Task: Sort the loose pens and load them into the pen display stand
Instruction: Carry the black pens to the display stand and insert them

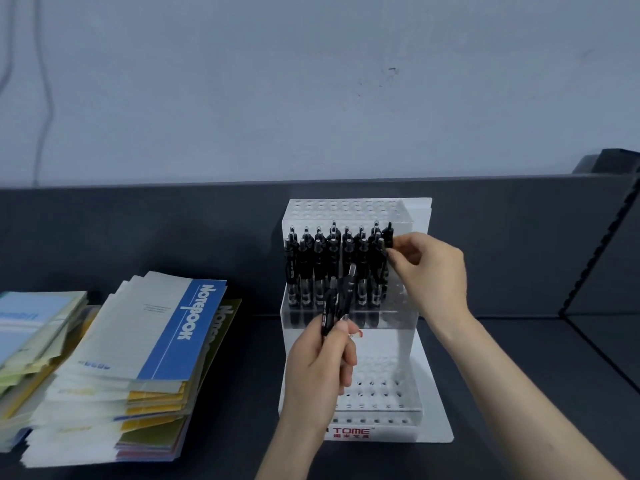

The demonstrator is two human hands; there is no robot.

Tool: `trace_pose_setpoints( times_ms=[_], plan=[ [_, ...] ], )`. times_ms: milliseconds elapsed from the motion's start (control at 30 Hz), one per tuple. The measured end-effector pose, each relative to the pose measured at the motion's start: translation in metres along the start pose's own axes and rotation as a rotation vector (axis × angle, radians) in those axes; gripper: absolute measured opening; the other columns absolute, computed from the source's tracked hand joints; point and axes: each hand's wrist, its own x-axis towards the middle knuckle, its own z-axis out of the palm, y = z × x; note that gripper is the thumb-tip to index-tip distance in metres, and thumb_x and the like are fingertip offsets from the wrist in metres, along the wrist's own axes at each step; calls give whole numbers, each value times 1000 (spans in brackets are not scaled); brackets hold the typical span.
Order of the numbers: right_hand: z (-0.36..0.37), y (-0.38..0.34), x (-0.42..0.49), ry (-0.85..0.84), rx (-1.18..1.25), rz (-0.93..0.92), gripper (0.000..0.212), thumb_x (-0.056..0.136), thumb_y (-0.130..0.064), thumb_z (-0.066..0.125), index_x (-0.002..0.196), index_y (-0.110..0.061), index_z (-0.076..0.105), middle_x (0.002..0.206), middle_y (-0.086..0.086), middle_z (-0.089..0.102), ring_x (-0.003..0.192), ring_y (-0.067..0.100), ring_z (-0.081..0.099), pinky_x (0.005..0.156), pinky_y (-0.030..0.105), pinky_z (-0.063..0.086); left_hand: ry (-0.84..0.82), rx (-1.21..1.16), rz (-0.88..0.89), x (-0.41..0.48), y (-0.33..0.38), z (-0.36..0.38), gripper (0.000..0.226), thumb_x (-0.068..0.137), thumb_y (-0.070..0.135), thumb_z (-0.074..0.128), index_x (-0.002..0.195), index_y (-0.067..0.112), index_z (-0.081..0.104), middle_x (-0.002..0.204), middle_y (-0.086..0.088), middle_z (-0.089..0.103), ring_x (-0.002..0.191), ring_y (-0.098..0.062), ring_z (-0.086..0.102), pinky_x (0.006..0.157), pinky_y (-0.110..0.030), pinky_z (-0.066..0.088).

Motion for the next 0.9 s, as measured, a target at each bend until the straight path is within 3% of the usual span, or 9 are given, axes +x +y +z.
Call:
trace_pose_setpoints(
  times_ms=[133, 300, 433, 533, 600, 733, 800, 900],
  plan=[
    [-16, -2, -24, 18, 189, 53, 11, 83, -21, 71, 93, -23, 75, 79, -14, 72, 74, 2, 65, 77, 27, 54, -26, 13, 11, 2, -2, 0, 22, 97, 20, 47, 85, 14, 66, 61, 0, 55, 50, -12, 46, 48, -25, 37],
    [-25, -13, -63, -214, 447, 156, 21, 82, -22, 71, 101, -29, 71, 71, -11, 67, 67, 3, 61, 68, 17, 49, -74, 25, 7, 5, -6, 6, 23, 99, 21, 48, 85, 19, 66, 61, 2, 56, 51, -13, 47, 49, -28, 37],
    [-32, -13, -70, -213, 533, 197, 13, 80, -14, 72, 88, -25, 72, 64, -7, 65, 62, 4, 58, 64, 14, 47, -175, 39, 23, 5, -6, 14, 20, 90, 37, 48, 81, 28, 65, 63, 1, 57, 52, -14, 48, 49, -27, 37],
    [-34, -13, -71, -298, 517, 192, 5, 80, -10, 71, 76, -13, 71, 62, 2, 67, 60, 8, 59, 65, 20, 47, -216, 47, 32, 6, -8, 17, 19, 88, 37, 48, 83, 26, 64, 64, 0, 58, 52, -14, 49, 48, -26, 37],
    [-34, -11, -68, -235, 539, 204, 8, 79, -9, 73, 72, -12, 69, 61, 2, 66, 60, 9, 57, 65, 25, 47, -211, 54, 38, 7, -9, 17, 20, 94, 32, 48, 84, 26, 65, 64, 1, 58, 53, -14, 49, 48, -25, 37],
    [-49, -16, -42, 95, 691, 202, 12, 81, -8, 70, 77, -19, 68, 67, -2, 71, 62, 11, 66, 64, 26, 54, -132, 53, 5, 8, -9, 12, 22, 100, 21, 47, 89, 17, 66, 61, 3, 56, 50, -12, 45, 47, -19, 35],
    [-58, -21, -26, 212, 621, 103, 17, 83, -8, 70, 79, -25, 67, 69, -10, 71, 64, 6, 68, 64, 18, 53, -98, 44, 9, 9, -8, 8, 23, 99, 18, 47, 88, 16, 66, 59, 3, 53, 47, -10, 41, 46, -19, 34],
    [-54, -29, -11, 221, 419, -35, 20, 82, -12, 70, 81, -32, 66, 73, -15, 71, 70, 4, 68, 68, 13, 51, -75, 39, 19, 9, -5, 5, 23, 98, 19, 47, 86, 16, 66, 59, 1, 50, 47, -7, 38, 46, -18, 32]
  ],
)
